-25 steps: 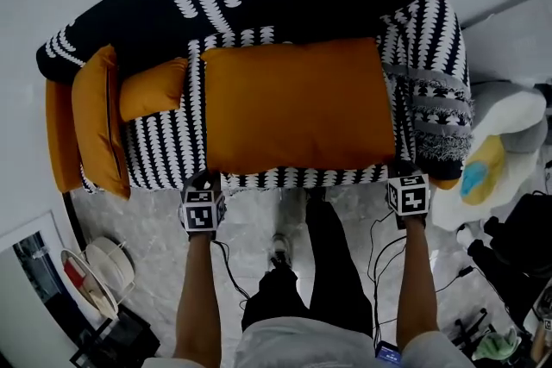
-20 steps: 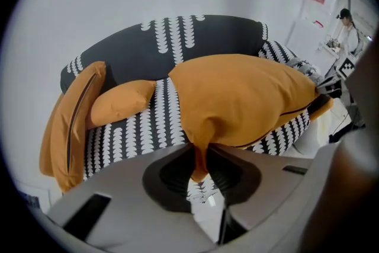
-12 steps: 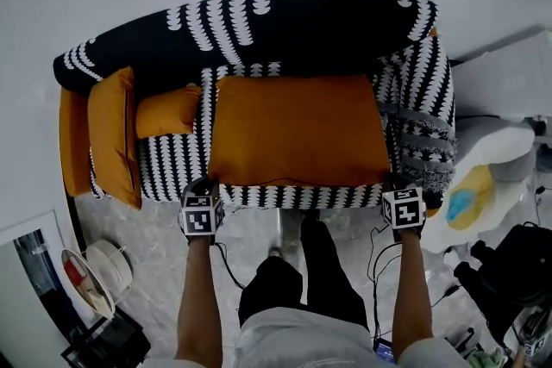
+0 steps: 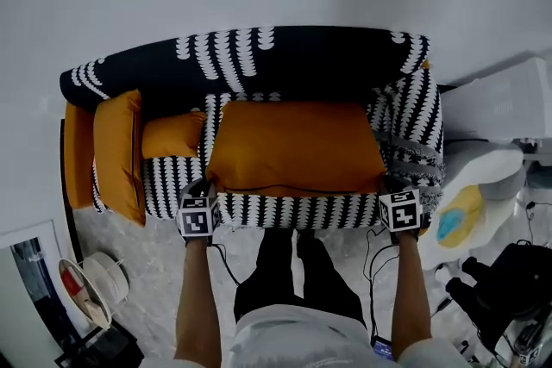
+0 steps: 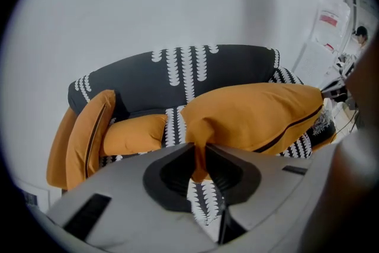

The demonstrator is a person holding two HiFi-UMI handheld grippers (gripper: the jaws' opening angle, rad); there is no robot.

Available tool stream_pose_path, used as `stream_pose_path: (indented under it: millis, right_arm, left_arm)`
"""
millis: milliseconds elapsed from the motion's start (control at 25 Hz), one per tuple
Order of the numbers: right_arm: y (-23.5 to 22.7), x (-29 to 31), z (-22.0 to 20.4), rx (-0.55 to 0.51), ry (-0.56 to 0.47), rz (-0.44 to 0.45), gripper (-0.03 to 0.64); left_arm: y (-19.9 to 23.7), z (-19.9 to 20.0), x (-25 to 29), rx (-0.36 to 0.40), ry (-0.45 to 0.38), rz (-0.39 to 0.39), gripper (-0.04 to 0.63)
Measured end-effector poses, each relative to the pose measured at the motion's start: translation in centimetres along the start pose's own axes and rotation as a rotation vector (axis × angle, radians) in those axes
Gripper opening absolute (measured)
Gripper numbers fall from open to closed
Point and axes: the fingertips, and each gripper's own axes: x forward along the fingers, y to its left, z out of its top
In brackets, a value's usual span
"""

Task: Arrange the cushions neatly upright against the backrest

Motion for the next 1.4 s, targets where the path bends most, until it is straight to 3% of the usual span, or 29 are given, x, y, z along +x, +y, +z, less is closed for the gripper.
stream_pose_path:
  millis: [320, 1400]
  right_arm:
    - [-1.0, -0.2, 6.2, -0.025, -0.025, -0.038, 0.012]
    - [-6.0, 4.9, 26.3, 0.037, -0.16, -0.159, 0.012]
  left_arm:
    - [1.9, 5.1, 0.6, 0.015, -0.078, -0.069, 0.077]
    - [7.3, 22.6, 9.2, 0.044, -0.173, -0.095, 0.08]
